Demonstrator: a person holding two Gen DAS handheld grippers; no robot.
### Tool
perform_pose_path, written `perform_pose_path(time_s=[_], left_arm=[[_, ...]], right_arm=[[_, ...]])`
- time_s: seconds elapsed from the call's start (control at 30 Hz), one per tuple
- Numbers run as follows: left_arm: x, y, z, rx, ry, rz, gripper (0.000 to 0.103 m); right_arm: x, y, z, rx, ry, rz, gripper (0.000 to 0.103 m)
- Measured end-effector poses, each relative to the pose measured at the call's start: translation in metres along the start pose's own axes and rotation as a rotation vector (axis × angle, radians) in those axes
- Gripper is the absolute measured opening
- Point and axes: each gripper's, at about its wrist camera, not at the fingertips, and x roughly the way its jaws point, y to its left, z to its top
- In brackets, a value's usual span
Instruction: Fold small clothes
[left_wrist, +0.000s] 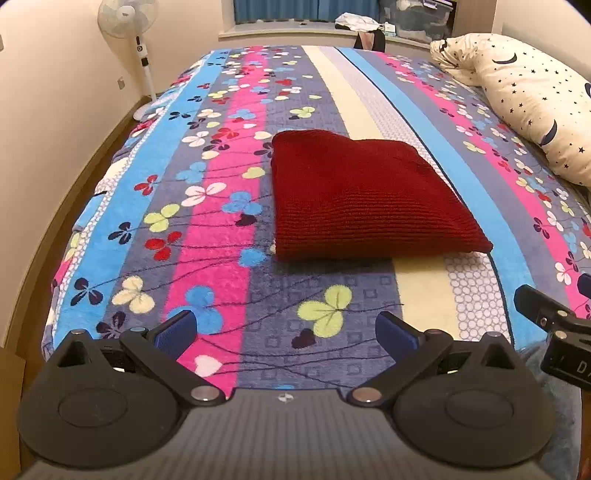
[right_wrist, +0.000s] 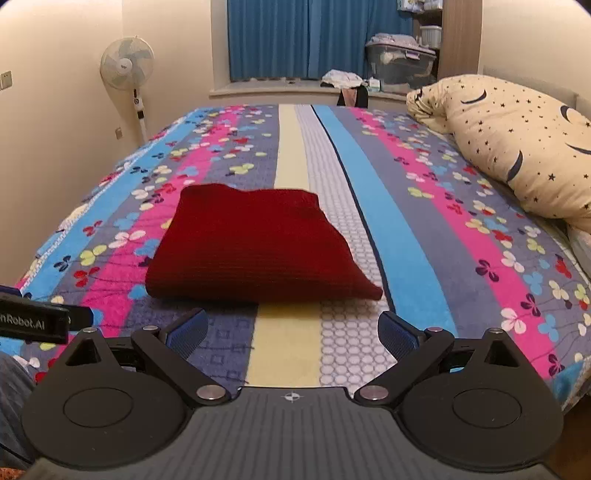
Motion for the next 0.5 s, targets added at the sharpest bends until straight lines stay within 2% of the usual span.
perform_pose_path(time_s=[0.5], left_arm=[[-0.0041, -0.0023, 0.0006, 0.014, -0.019, 0.011, 0.103]], right_arm=[[-0.0021, 0.0022, -0.0018, 0.0, 0.005, 0.017, 0.098]])
